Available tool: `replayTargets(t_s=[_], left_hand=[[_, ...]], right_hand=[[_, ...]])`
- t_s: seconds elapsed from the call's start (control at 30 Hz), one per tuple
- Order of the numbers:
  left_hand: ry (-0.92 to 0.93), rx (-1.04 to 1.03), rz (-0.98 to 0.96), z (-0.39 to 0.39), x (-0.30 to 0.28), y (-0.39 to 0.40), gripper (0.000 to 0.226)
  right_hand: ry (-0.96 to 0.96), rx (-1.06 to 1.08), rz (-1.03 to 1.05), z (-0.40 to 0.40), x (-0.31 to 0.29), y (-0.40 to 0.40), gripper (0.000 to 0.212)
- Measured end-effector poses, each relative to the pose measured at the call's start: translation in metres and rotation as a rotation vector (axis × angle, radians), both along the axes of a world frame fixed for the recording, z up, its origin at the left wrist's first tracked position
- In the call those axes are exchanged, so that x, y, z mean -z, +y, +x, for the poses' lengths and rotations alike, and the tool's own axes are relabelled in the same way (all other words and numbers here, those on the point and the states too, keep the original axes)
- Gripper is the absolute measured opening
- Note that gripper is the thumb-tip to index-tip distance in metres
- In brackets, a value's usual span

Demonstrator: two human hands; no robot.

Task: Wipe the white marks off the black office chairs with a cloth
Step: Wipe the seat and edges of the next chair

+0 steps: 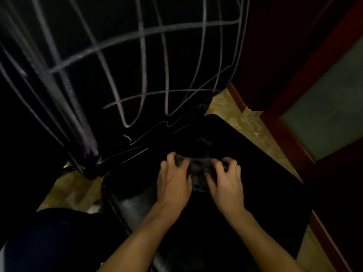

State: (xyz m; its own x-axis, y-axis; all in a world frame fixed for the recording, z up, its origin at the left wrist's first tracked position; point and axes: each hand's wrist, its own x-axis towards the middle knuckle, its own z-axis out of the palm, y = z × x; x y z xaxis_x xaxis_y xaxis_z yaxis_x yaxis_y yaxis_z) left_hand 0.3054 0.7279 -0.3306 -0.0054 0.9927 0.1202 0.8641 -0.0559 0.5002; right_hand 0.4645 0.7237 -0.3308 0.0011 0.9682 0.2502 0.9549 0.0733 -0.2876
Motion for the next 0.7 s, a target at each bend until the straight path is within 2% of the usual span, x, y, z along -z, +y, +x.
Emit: replayTargets(t_s=[0.07,0.1,0.2,0.37,0.47,0.53,0.6,0.7], left_hand=[[0.173,0.082,0.121,0.000,0.006,0.001,0.040],[0.238,0.143,0.157,0.000,0.009,0.003,0.039],[0.357,0.332,0.129,-0.003,0.010,0.011,0.033],[0.373,0.354,0.081,0.016,0.000,0.058,0.039],[0.378,0.338,0.071,0.034,-0.005,0.108,0.032],[0.330,0.303,0.072,0.043,-0.003,0.140,0.027],[0.238,0.269,0.059,0.049,0.000,0.161,0.025],[0.176,0.256,0.035,0.048,0.003,0.161,0.024]], right_hand=[[-0.198,-0.082,0.052,0.004,0.005,-0.002,0.037],[-0.243,-0.137,0.012,0.004,0.007,-0.001,0.037],[-0.229,-0.188,-0.146,0.000,0.009,0.006,0.036],[-0.317,-0.102,-0.085,-0.001,0.014,0.041,0.022],[-0.374,-0.049,-0.019,0.009,0.014,0.094,0.019],[-0.356,-0.024,-0.024,0.014,0.012,0.131,0.016],[-0.289,-0.006,-0.062,0.014,0.010,0.156,0.022],[-0.207,-0.017,-0.072,0.012,0.007,0.156,0.023]])
